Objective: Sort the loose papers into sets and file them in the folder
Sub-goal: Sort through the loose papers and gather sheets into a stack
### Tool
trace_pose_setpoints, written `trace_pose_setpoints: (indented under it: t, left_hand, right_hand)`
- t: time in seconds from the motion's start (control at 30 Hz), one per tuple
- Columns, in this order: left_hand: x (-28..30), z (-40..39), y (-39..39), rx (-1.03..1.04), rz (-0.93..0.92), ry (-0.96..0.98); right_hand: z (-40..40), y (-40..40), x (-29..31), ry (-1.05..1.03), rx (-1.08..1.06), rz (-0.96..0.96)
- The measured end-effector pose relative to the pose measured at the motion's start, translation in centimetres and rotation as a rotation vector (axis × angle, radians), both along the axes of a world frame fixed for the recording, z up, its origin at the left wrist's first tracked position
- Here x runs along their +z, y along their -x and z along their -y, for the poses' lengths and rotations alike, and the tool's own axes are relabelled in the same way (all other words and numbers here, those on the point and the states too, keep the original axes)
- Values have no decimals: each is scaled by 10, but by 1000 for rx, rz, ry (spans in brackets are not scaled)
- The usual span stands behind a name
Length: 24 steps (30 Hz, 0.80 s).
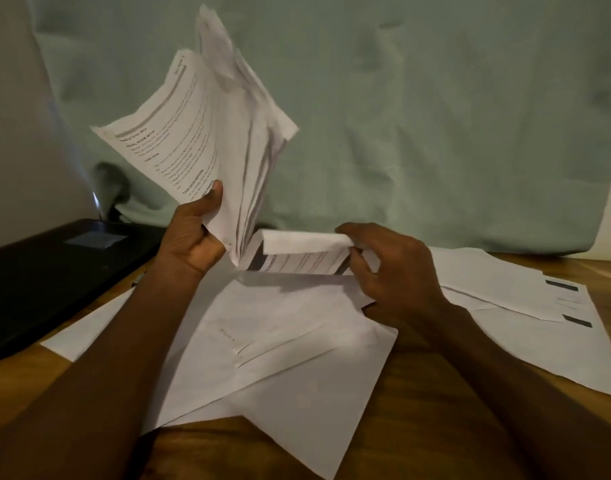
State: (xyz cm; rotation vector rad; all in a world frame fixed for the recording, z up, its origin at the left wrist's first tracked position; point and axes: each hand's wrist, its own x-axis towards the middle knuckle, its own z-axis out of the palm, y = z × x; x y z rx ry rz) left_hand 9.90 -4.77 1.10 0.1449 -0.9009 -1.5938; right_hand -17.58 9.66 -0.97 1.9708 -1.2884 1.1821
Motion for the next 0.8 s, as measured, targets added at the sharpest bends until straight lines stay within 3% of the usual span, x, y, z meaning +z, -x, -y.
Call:
trace_pose_setpoints:
  t: [0.1,0.2,0.37,0.53,0.8]
  left_hand:
    - [5,-4,7,-26,-20,6]
    - [1,-3,9,-48,-38,27]
    - [-6,10,-2,-211,-99,4]
    - [-10,7,5,-214,-119,70]
    - [-12,-17,29,-98,-70,-27]
  right_hand:
    - [2,11,9,91,-18,263]
    - [6,25,20,-22,11,609]
    - [4,45,30,-54,64,911]
    - [3,48,34,-112,104,1093]
    - [1,54,32,-163,199,1375]
